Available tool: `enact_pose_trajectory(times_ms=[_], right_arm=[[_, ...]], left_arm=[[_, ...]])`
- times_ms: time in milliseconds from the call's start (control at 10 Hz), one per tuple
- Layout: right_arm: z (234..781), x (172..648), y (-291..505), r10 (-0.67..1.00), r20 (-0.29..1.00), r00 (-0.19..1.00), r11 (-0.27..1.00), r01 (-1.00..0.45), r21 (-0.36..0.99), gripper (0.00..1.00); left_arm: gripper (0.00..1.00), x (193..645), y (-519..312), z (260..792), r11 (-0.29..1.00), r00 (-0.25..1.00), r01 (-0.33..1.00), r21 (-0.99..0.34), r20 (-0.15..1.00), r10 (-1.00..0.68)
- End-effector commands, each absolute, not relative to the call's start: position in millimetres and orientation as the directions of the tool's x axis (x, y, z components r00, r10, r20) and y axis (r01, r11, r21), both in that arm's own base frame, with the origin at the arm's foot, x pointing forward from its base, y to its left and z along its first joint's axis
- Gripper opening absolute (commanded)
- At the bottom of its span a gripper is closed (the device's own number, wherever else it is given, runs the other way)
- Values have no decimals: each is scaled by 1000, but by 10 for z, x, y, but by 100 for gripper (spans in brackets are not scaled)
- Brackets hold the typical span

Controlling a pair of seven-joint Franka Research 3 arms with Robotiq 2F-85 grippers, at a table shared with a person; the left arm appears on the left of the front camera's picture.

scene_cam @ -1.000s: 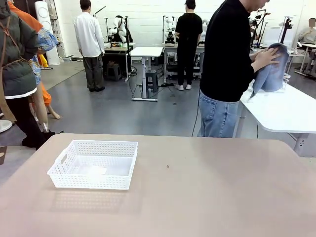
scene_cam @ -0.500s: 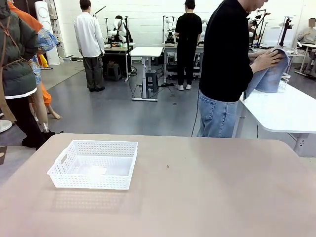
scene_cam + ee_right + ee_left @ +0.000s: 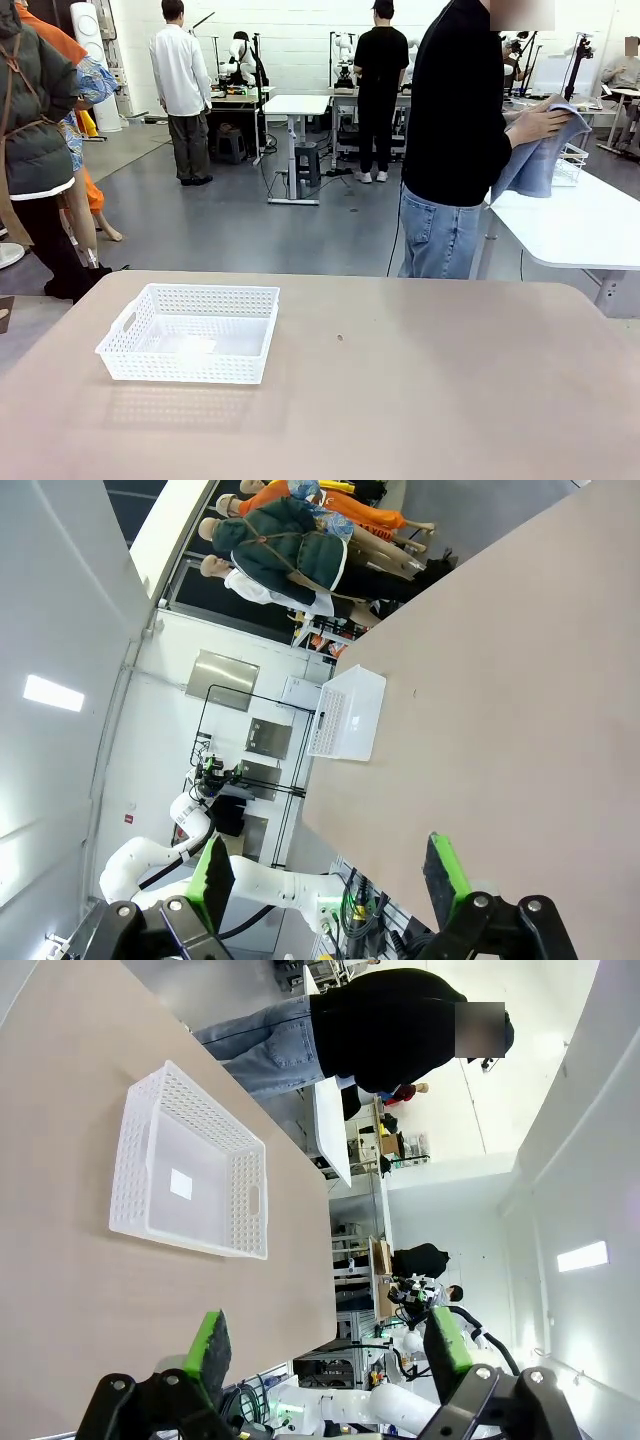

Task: Clean and organize the cups into the basket.
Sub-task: Pick up the Organizing basket and move it to the center of the table, then pick up the Reusable plastic cup from the right side of the table and place it inside the Organizing basket.

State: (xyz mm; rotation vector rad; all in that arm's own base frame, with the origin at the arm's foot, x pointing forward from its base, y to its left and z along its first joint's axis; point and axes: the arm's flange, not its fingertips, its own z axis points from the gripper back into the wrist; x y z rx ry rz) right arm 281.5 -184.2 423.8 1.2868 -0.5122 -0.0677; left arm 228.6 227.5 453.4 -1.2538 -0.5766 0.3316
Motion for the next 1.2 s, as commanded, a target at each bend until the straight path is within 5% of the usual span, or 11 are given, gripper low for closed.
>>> enact_pose_trajectory(times_ms=[0, 1100], right_arm=[[4230, 2809, -1845, -324, 326, 888, 295, -232, 927, 100], [4230, 2809, -1845, -324, 326, 888, 295, -232, 927, 100]], left_arm=[[100, 2268, 2272, 4568, 285, 812, 83, -955, 230, 536], [100, 2268, 2272, 4568, 285, 812, 83, -955, 230, 536]])
